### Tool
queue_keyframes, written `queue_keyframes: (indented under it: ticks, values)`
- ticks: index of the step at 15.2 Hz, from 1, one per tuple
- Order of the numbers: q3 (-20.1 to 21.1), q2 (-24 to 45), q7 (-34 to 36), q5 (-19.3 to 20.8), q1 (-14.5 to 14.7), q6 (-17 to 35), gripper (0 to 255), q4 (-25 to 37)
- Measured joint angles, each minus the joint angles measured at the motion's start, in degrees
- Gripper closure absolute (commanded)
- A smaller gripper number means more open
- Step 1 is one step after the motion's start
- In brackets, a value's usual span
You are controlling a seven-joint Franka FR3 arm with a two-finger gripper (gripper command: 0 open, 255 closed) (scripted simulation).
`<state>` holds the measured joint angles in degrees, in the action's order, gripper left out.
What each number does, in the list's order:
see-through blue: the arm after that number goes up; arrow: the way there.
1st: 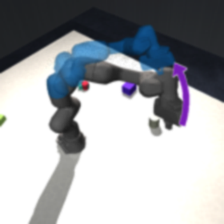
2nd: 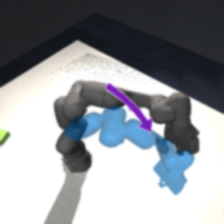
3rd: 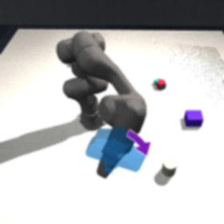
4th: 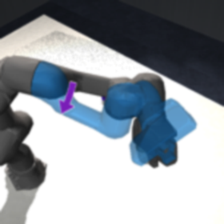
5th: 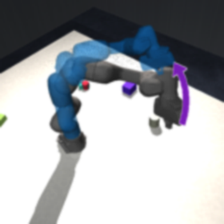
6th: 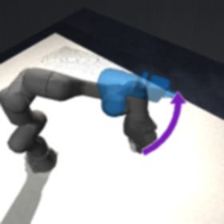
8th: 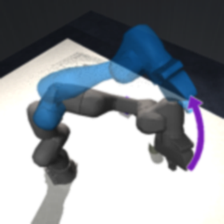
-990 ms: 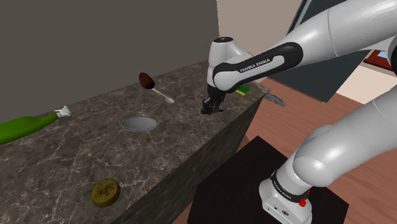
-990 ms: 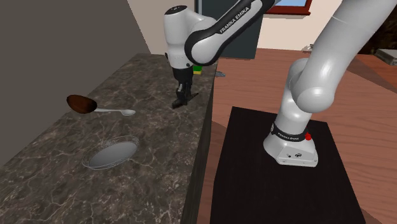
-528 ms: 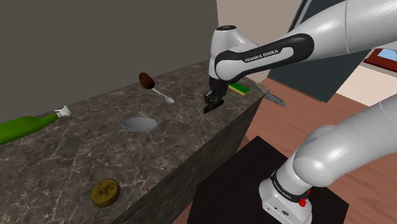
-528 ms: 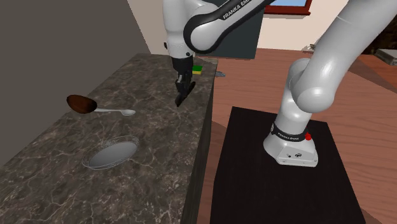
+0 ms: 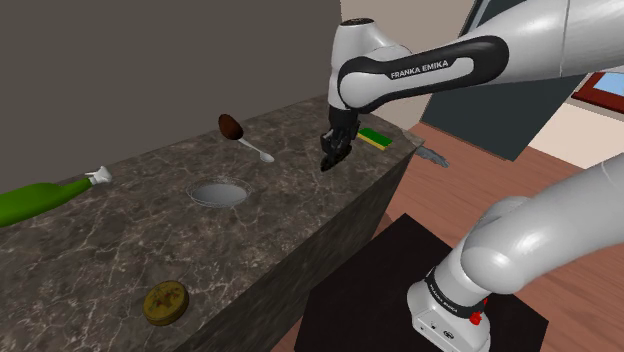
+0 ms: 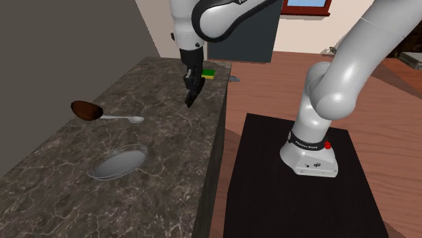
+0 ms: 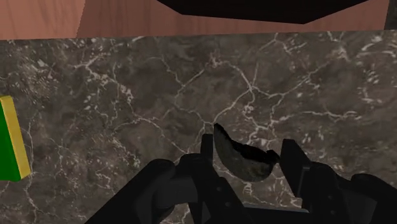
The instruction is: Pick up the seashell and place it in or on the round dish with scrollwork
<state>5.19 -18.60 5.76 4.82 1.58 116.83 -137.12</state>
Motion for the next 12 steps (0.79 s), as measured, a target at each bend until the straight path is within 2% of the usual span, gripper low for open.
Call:
queue_keyframes:
  ticks: [5,12]
  values:
    - [4.06,5.15,6.00,-0.79,2.37,-0.52,255,5.11]
    - [9.05,15.11,14.63,0.13,5.46,-2.74,255,16.41]
